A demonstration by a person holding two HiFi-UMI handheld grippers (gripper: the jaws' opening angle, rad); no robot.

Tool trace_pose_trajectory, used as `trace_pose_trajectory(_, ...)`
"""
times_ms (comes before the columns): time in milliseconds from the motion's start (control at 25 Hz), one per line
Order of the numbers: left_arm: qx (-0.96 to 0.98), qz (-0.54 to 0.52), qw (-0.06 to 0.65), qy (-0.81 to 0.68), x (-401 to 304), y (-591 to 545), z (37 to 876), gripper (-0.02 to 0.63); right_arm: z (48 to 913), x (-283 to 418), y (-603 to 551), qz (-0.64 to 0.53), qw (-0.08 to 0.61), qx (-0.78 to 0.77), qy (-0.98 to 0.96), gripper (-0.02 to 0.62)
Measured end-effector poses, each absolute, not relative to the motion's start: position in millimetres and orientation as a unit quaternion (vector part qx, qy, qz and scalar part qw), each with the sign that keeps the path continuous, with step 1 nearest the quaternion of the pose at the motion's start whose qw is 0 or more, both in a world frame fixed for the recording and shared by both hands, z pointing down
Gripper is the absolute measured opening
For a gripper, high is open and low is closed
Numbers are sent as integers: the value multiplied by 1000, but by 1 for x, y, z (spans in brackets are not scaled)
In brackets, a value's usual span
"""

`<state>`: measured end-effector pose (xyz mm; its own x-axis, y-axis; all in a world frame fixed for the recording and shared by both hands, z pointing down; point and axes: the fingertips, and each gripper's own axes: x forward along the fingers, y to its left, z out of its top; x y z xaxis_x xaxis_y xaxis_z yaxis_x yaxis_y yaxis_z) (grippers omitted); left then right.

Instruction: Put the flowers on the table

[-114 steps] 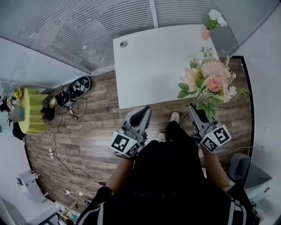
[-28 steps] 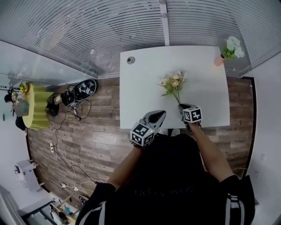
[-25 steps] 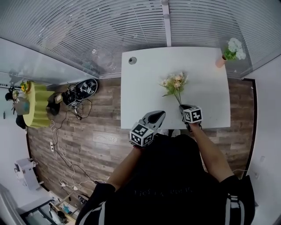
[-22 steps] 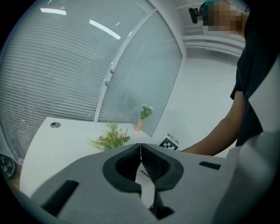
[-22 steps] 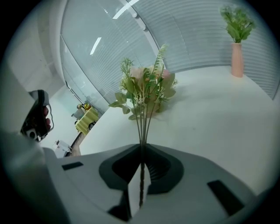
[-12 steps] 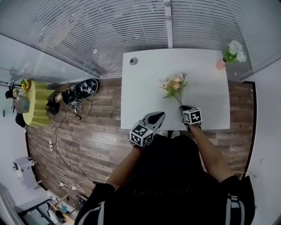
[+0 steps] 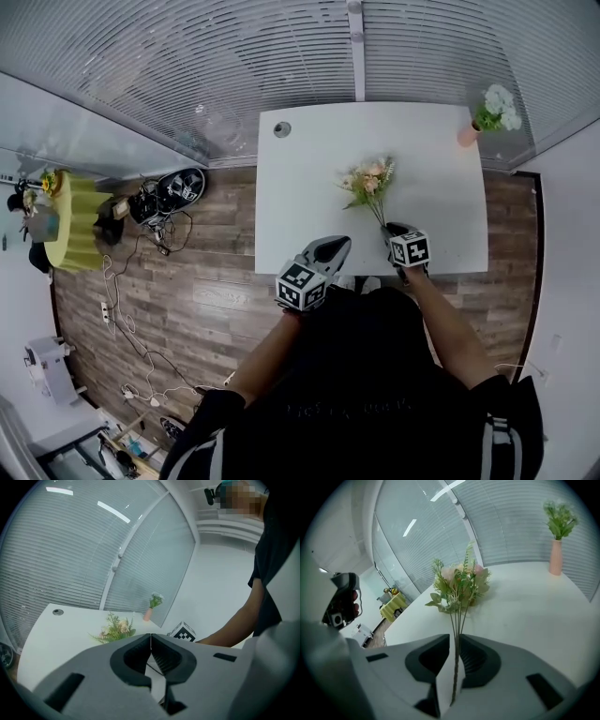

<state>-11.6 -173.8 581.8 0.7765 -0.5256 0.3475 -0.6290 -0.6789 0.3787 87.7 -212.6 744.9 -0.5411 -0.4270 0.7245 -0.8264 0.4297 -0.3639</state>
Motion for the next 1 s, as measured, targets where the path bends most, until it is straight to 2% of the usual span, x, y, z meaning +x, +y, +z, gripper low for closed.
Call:
trace_pose_trajectory(240, 910, 101, 246, -319, -12, -171, 581, 18, 732, 90, -209, 331, 271, 395, -813, 43)
trace_pose_trajectory(520, 909, 92, 249, -322, -13, -165, 581, 18, 703, 85, -206, 283, 237, 392, -843, 32)
trace_pose_trajectory(1000, 909, 87, 248, -324, -19, -157, 581, 18, 611, 67, -198, 226, 131, 393, -882, 31)
